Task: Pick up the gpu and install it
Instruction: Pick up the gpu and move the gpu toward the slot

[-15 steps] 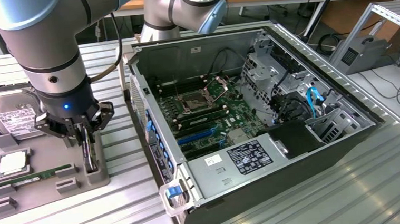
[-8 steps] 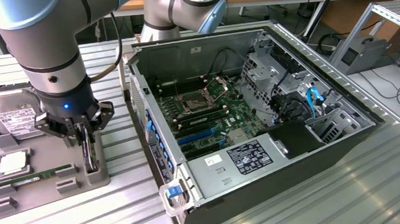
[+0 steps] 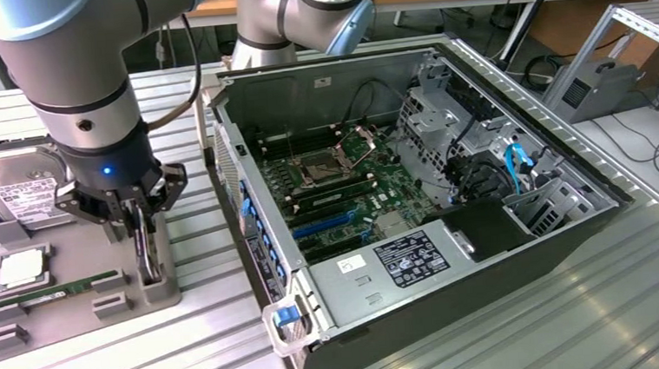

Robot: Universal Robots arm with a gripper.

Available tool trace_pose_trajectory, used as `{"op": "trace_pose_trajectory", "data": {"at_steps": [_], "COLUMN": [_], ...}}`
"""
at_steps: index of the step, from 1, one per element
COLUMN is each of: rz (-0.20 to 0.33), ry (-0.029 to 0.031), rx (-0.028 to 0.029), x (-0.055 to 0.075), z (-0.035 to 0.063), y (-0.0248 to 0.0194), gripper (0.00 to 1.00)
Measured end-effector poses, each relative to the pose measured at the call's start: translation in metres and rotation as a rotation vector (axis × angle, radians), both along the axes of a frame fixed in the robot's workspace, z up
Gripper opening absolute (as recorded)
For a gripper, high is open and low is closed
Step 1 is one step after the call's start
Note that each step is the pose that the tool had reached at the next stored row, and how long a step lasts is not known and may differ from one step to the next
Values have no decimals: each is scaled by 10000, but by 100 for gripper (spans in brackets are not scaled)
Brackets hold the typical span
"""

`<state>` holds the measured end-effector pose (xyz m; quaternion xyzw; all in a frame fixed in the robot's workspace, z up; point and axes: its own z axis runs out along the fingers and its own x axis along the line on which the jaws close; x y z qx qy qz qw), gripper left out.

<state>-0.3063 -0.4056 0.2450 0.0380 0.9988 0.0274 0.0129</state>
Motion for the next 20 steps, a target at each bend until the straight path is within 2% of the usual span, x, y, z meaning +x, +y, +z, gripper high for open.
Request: {"op": "trace_pose_trajectory", "data": {"at_steps": [20], "rz": [0], "ry": [0], "rx": [7], "x": [0], "z": [123], "y": [0], "gripper": [27]}}
